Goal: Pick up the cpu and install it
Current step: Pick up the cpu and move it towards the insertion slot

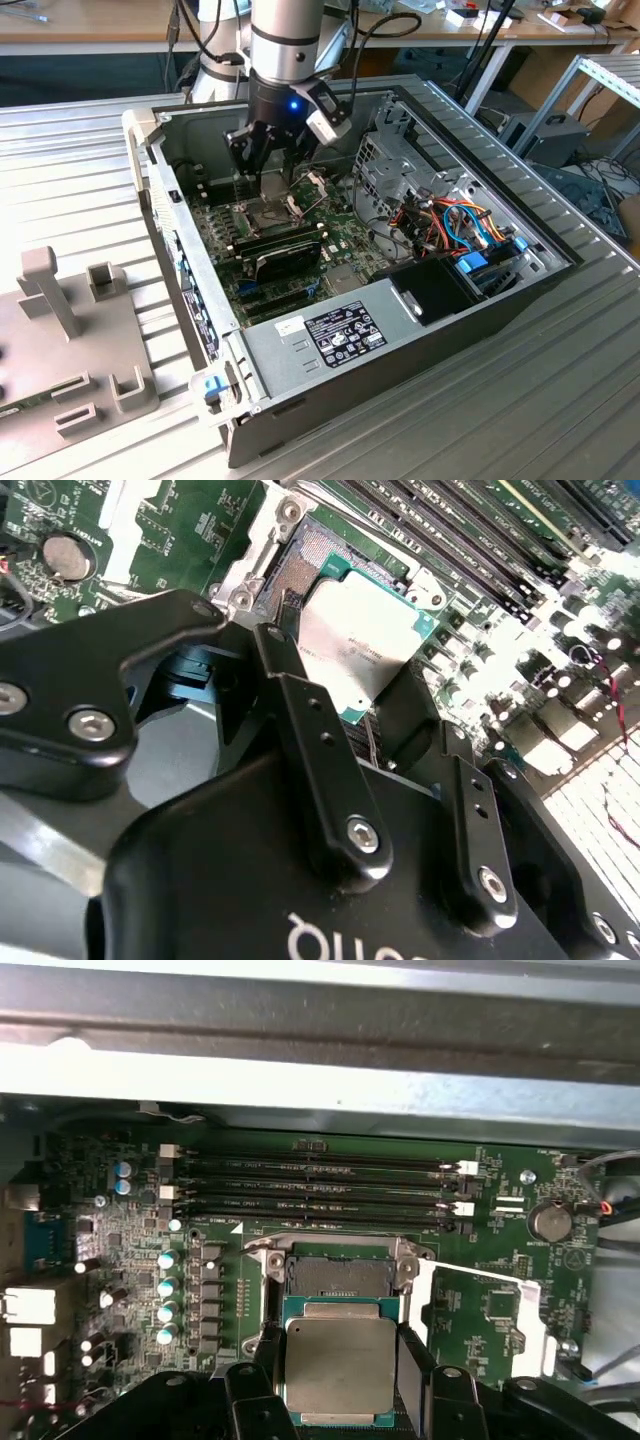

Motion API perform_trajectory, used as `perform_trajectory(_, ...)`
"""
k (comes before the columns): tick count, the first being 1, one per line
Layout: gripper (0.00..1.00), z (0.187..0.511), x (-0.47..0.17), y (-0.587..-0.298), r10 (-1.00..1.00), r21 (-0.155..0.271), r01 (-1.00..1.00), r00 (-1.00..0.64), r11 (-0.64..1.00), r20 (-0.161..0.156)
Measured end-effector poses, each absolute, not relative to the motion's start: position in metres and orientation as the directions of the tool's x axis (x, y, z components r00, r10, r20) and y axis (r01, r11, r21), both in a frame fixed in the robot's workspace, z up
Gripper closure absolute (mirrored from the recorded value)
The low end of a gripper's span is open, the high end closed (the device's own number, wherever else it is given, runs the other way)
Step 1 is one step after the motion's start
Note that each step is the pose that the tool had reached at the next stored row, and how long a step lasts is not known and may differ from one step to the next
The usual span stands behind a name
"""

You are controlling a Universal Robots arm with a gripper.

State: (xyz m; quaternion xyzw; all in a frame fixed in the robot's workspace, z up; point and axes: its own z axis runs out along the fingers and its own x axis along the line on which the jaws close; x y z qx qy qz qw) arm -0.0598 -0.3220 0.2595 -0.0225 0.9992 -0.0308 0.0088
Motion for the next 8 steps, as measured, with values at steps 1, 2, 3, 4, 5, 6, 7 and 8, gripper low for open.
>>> perform_trajectory(1,0.45,0.261,-0.060,-0.322,-0.046,-0.062,-0.045,-0.999,0.997,-0.016)
perform_trajectory(2,0.45,0.264,-0.060,-0.322,-0.046,-0.062,-0.044,-0.999,0.997,-0.016)
perform_trajectory(3,0.45,0.266,-0.060,-0.322,-0.046,-0.062,-0.045,-0.999,0.997,-0.016)
perform_trajectory(4,0.45,0.268,-0.060,-0.322,-0.046,-0.062,-0.045,-0.999,0.997,-0.016)
perform_trajectory(5,0.45,0.272,-0.060,-0.322,-0.046,-0.062,-0.045,-0.999,0.997,-0.017)
perform_trajectory(6,0.45,0.274,-0.060,-0.322,-0.046,-0.062,-0.045,-0.999,0.997,-0.017)
perform_trajectory(7,0.45,0.276,-0.060,-0.322,-0.046,-0.062,-0.044,-0.999,0.997,-0.017)
perform_trajectory(8,0.45,0.278,-0.060,-0.322,-0.046,-0.062,-0.045,-0.999,0.997,-0.017)
